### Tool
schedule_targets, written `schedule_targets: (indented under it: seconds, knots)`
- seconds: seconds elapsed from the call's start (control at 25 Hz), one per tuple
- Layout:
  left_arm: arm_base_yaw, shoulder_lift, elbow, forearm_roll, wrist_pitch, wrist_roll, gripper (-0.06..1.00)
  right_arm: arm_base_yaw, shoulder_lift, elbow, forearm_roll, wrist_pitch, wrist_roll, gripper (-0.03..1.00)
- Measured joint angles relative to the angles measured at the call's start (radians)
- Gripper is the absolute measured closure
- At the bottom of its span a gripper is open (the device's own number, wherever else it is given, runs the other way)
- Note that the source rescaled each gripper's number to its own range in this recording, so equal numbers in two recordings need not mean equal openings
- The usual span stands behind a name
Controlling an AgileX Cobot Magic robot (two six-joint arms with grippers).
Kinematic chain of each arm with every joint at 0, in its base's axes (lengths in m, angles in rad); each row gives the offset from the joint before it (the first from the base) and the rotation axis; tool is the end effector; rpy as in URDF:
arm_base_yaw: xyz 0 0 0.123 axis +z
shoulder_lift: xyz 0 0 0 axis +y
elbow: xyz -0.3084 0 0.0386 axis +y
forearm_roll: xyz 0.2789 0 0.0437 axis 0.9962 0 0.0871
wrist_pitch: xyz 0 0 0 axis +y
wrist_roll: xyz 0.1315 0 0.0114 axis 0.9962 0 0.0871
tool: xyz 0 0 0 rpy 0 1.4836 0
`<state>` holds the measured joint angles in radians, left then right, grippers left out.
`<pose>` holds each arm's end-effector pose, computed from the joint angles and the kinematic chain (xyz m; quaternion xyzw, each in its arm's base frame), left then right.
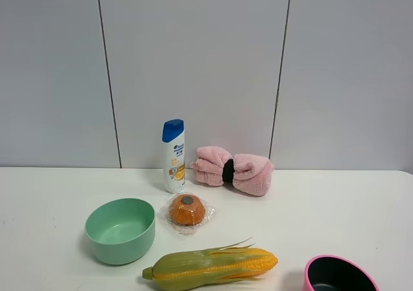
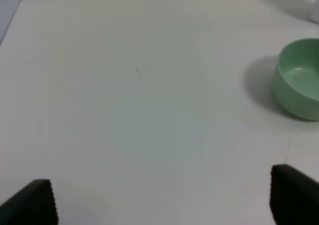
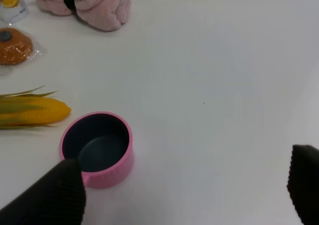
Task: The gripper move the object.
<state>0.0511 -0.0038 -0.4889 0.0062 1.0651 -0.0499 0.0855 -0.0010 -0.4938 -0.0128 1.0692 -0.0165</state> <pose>0.0331 0.0024 0.2692 -0.0433 0.8552 0.0034 0.5165 0.0329 0.0013 0.2703 -0.0434 0.8557 0.0114 0.5156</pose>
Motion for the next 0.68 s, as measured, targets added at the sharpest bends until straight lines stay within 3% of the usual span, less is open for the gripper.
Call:
schedule_targets:
  seconds: [0.68]
  knots:
    - [0.000, 0.000, 0.000, 0.000, 0.000, 0.000, -0.06, 0.000, 0.000, 0.000, 0.000, 0.000, 0.003, 0.30]
